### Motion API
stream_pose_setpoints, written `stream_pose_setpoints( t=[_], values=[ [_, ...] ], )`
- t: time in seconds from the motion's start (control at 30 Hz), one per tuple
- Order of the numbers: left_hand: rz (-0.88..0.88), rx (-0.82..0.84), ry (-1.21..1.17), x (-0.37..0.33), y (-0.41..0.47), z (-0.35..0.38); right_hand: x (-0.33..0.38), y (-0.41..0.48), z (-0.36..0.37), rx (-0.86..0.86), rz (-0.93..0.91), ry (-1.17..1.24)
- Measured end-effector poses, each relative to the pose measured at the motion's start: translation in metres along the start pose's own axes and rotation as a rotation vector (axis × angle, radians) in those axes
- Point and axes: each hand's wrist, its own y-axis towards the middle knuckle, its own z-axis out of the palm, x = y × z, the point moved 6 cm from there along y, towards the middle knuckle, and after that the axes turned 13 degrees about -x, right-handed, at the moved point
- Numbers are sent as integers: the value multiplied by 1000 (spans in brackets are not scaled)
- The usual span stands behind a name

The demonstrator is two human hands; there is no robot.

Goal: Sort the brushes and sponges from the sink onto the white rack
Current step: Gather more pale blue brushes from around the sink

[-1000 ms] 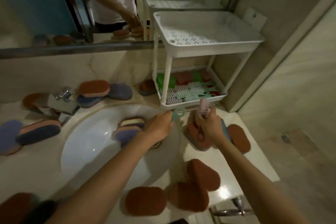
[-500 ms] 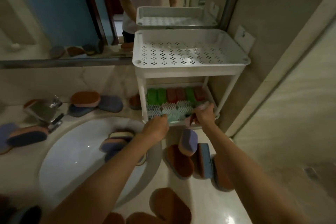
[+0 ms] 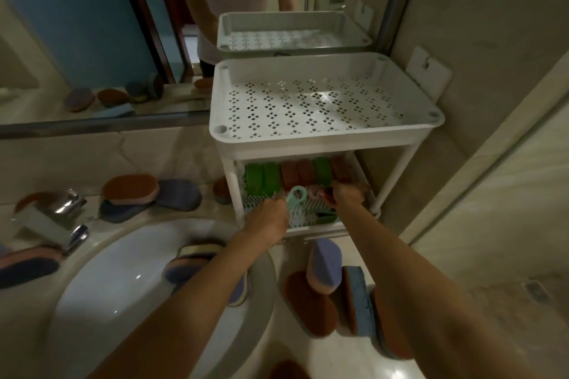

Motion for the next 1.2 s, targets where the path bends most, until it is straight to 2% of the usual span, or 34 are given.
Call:
stream_pose_setpoints(
  t=[0.13, 0.2, 0.4, 0.47, 0.53, 0.6, 0.67, 0.73, 0.77, 0.83, 0.9, 1.03, 1.2],
  values=[
    [25, -8, 32, -2, 8, 4, 6, -11, -1, 23, 27, 99],
    [36, -7, 51, -3, 12, 7, 5, -10, -5, -9, 19, 39],
    [123, -63, 83, -18, 17, 3, 23, -21, -35, -104, -262, -109],
    [229, -136, 108, -30, 15, 0, 23, -26, -40, -53, -302, -102],
    [350, -225, 124, -44, 8, -5, 19, -34, -44, 47, -258, -40],
    [400, -306, 90, -54, 2, -11, 18, -41, -50, 127, -278, -34],
    [369, -308, -80, -60, 1, -14, 23, -50, -52, 213, -433, -115],
    [307, -313, -404, -57, 1, -21, 32, -62, -52, 290, -681, -232],
    [345, -335, -456, -55, 1, -23, 35, -68, -51, 317, -811, -319],
    [434, -257, -399, -52, -2, -18, 37, -78, -49, 352, -1047, -516],
    [428, -246, -439, -44, 0, -15, 35, -82, -47, 374, -1209, -675],
    [404, -202, -569, -42, -3, -14, 32, -85, -45, 400, -1312, -942],
    [196, -147, -632, -36, 3, -12, 36, -81, -50, 356, -1255, -1081]
  ],
)
